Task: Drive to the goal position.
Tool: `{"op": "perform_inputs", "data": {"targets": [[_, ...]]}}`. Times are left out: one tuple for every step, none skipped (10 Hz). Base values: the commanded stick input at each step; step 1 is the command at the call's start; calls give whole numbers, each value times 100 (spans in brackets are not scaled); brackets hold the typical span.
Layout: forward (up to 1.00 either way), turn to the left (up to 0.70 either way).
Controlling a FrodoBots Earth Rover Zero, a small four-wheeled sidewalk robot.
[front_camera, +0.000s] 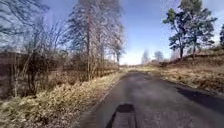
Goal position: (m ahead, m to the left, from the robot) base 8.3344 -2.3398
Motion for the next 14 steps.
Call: {"op": "perform_inputs", "data": {"targets": [[70, 0], [70, 0], [70, -1], [70, -3], [70, -4], [70, -4], [70, -3], [70, -3], [70, -3], [70, 0], [70, -2], [70, -3], [70, -3], [70, -4]]}}
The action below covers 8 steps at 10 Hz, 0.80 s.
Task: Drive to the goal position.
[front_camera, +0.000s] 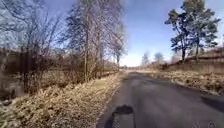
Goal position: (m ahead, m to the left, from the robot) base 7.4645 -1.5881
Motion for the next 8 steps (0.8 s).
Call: {"op": "perform_inputs", "data": {"targets": [[70, -5], [70, -6], [70, -7], [70, -10], [70, -10], [70, -10], [70, -10], [70, -10]]}}
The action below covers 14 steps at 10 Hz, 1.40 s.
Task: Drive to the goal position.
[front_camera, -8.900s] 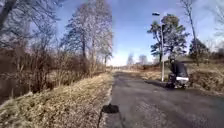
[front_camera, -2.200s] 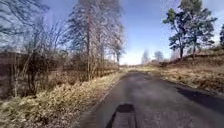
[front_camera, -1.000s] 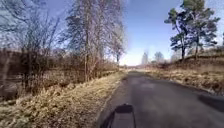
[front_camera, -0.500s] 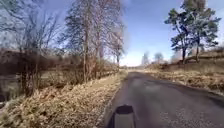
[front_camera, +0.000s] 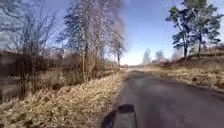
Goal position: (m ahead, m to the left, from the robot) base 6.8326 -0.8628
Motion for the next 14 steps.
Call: {"op": "perform_inputs", "data": {"targets": [[70, -10], [76, -10], [85, -11], [85, -13], [85, -13], [85, -15], [85, -16], [85, -17], [85, -18], [85, -18], [85, -17], [85, -16], [85, -14], [85, -13]]}}
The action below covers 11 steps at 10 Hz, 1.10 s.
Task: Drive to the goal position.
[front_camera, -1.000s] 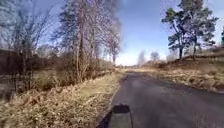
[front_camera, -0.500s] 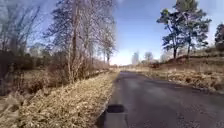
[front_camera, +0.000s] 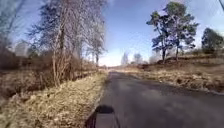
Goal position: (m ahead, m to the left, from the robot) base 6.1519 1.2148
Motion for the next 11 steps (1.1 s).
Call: {"op": "perform_inputs", "data": {"targets": [[85, -12], [85, -11], [85, -9], [85, -7], [85, -4], [85, -1], [85, 0], [85, 0], [85, 0], [85, 0], [85, 1]]}}
